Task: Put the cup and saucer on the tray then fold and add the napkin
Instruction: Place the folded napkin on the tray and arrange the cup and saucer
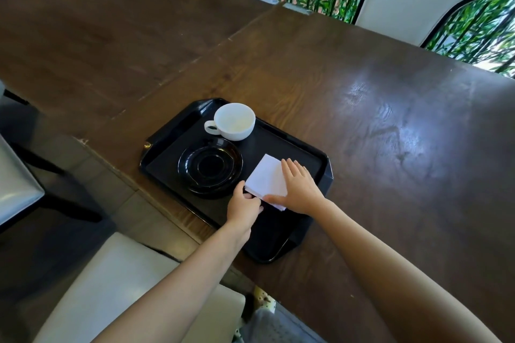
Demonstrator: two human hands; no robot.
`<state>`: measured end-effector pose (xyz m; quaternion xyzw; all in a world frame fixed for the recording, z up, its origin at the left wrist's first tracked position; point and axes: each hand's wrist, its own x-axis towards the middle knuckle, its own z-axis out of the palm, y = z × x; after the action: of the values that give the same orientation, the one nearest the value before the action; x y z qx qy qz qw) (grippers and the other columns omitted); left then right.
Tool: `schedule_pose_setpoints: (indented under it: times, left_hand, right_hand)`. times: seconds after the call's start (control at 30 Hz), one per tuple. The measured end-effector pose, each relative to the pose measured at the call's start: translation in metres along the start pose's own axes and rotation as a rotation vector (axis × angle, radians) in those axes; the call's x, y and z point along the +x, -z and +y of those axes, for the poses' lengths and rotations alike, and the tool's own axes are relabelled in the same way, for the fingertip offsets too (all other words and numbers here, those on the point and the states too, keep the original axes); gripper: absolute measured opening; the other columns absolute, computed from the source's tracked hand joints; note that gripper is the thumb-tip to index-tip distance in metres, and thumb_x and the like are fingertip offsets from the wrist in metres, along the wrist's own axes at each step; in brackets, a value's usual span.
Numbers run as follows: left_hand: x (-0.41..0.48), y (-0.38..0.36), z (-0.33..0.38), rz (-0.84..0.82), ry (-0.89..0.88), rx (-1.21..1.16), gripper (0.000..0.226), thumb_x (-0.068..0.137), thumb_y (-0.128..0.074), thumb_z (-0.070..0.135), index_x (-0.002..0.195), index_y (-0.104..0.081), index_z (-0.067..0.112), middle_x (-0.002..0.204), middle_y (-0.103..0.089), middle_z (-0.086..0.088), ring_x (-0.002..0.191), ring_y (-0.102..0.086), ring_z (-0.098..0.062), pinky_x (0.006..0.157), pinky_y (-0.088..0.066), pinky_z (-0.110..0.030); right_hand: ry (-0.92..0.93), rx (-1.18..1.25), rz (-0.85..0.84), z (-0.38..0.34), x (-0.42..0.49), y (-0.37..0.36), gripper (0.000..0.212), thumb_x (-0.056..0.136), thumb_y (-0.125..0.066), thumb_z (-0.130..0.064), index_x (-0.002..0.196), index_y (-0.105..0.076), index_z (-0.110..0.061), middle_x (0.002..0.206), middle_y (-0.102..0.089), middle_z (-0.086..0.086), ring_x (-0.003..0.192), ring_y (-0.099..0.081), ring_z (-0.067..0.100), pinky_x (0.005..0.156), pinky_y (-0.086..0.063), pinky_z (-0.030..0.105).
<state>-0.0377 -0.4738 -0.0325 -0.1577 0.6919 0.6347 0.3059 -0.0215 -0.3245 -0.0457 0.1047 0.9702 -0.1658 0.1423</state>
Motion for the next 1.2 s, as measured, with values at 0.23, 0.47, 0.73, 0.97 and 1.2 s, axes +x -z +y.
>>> schedule_pose_setpoints:
  times: [0.23, 0.47, 0.73, 0.97, 1.2]
  left_hand:
    - [0.000, 0.001, -0.001, 0.005, -0.039, 0.081, 0.052, 0.089, -0.050, -0.001, 0.138, -0.039, 0.013, 0.101, -0.056, 0.002, 0.086, -0.058, -0.011, 0.083, -0.051, -0.029]
    - [-0.003, 0.012, 0.008, -0.010, -0.082, 0.250, 0.058, 0.088, -0.048, 0.006, 0.143, -0.030, 0.014, 0.126, -0.055, -0.006, 0.110, -0.056, -0.023, 0.100, -0.047, -0.043]
    - [0.002, 0.062, 0.068, 0.097, -0.310, 0.374, 0.053, 0.086, -0.050, 0.010, 0.138, -0.039, 0.019, 0.133, -0.052, -0.005, 0.112, -0.056, -0.026, 0.099, -0.046, -0.042]
    - [0.054, 0.090, 0.116, 0.235, -0.329, 0.419, 0.049, 0.092, -0.045, 0.012, 0.140, -0.037, 0.020, 0.143, -0.046, -0.005, 0.126, -0.045, -0.024, 0.097, -0.039, -0.033]
    - [0.111, 0.089, 0.138, 0.176, -0.244, 0.557, 0.046, 0.095, -0.042, 0.015, 0.141, -0.039, 0.020, 0.147, -0.041, -0.005, 0.130, -0.042, -0.023, 0.101, -0.038, -0.034]
  right_hand:
    - [-0.014, -0.071, -0.050, 0.001, -0.009, -0.006, 0.116, 0.074, -0.060, -0.065, 0.148, 0.008, -0.007, 0.159, 0.008, 0.010, 0.146, 0.009, 0.025, 0.119, 0.002, 0.038]
    - [-0.040, -0.123, -0.097, -0.007, -0.007, 0.001, 0.118, 0.073, -0.063, -0.063, 0.148, 0.009, -0.007, 0.159, 0.009, 0.011, 0.146, 0.008, 0.026, 0.119, 0.000, 0.039]
    - [-0.037, -0.034, -0.154, -0.017, -0.003, 0.024, 0.113, 0.075, -0.057, -0.068, 0.149, 0.009, -0.014, 0.159, 0.008, 0.009, 0.146, 0.007, 0.025, 0.120, -0.002, 0.042]
    - [0.049, 0.186, -0.124, -0.027, 0.040, 0.060, 0.093, 0.085, -0.056, -0.054, 0.150, 0.000, -0.016, 0.160, 0.000, 0.004, 0.146, -0.005, 0.024, 0.118, -0.015, 0.043]
    - [0.028, 0.519, -0.080, -0.041, 0.099, 0.067, 0.085, 0.085, -0.064, -0.039, 0.148, -0.012, -0.016, 0.157, -0.018, 0.006, 0.143, -0.021, 0.025, 0.115, -0.024, 0.043]
